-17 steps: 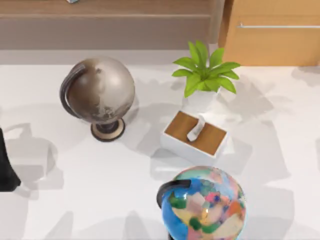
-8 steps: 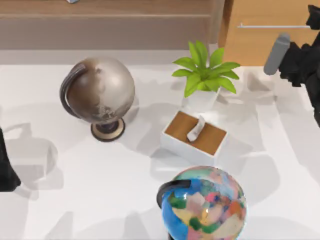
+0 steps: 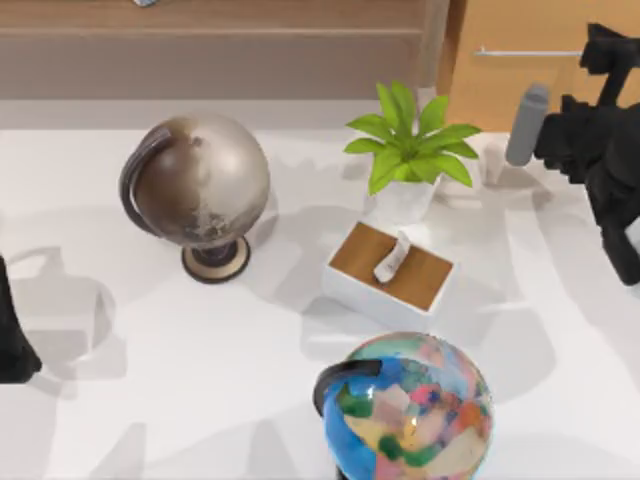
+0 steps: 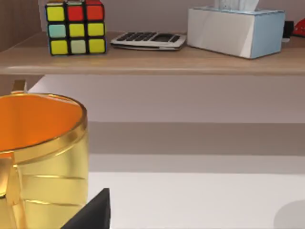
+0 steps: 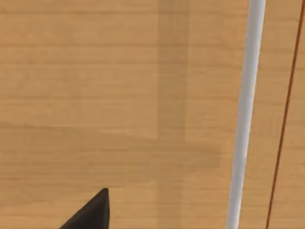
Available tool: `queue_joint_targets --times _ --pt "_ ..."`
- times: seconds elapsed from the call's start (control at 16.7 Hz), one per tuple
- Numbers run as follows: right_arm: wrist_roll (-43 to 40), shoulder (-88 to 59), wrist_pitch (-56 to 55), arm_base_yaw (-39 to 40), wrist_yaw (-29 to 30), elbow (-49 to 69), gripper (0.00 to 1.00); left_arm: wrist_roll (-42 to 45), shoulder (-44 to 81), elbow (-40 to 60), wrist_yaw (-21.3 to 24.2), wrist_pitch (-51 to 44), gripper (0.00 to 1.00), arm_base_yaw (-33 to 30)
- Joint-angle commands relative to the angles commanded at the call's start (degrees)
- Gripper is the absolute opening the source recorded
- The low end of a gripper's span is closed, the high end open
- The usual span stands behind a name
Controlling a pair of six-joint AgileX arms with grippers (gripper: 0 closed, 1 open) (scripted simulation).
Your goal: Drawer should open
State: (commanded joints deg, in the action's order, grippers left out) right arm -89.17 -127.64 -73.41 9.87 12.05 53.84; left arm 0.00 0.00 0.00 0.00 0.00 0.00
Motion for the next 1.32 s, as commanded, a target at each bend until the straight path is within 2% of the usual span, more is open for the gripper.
queue_joint_targets --times 0.66,1.32 --pt "-0.13 -3.14 3.56 -0.47 -0.58 6.96 1.00 0.00 0.00 0.00 0.00 0.00 1.00 0.00" --pt "-0.13 -3.14 3.56 -0.47 -0.58 6.96 0.17 0.00 0.00 0.00 0.00 0.00 1.00 0.00"
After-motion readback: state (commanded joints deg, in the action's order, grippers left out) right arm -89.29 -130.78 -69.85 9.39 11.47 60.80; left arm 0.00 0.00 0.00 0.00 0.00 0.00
